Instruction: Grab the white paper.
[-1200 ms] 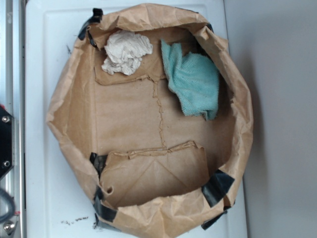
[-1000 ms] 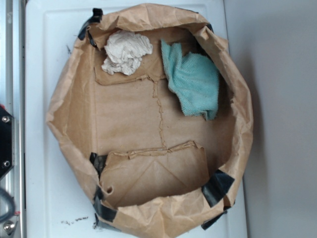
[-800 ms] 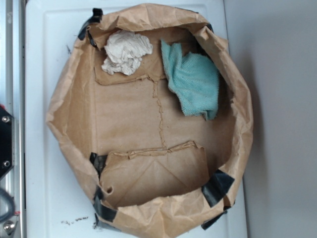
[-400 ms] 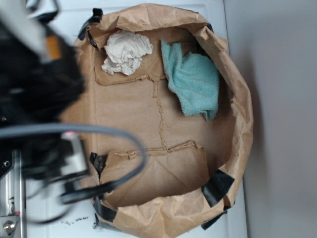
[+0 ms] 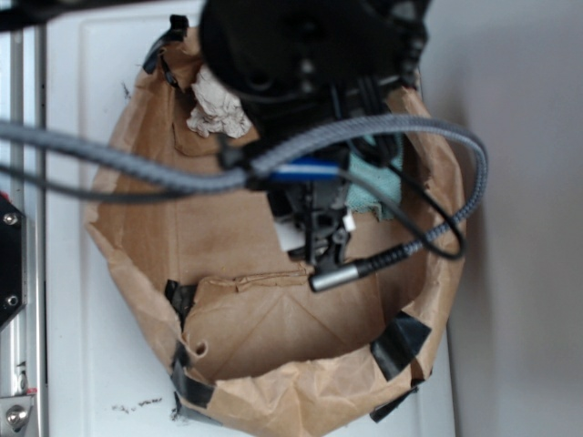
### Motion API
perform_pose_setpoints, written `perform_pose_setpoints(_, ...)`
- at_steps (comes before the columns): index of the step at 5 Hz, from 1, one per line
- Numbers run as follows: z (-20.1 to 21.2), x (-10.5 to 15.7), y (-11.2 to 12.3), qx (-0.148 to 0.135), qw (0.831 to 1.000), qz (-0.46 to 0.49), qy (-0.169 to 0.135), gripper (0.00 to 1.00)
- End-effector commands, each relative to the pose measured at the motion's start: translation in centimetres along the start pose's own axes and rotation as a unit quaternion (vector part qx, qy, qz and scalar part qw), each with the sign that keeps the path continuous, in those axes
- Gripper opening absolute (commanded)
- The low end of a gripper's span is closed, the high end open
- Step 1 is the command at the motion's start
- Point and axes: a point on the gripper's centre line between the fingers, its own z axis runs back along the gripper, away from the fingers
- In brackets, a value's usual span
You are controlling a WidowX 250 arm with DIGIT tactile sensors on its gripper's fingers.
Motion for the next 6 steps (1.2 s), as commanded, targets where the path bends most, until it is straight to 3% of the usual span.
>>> perform_pose_setpoints(1,-3.5,1.9,1.0,0.026,0.999,-0.006,-0.046,1.00)
perform_pose_setpoints(2,-8.4,1.7,2.0,0.032,0.997,-0.024,-0.060,1.00)
perform_pose_setpoints(3,-10.7,1.1,2.9,0.035,0.997,-0.028,-0.062,1.00)
perform_pose_setpoints(5,-12.6,0.5,5.3,0.053,0.999,-0.009,0.000,1.00)
perform_pose_setpoints(6,-12.6,0.5,5.3,0.053,0.999,-0.009,0.000,1.00)
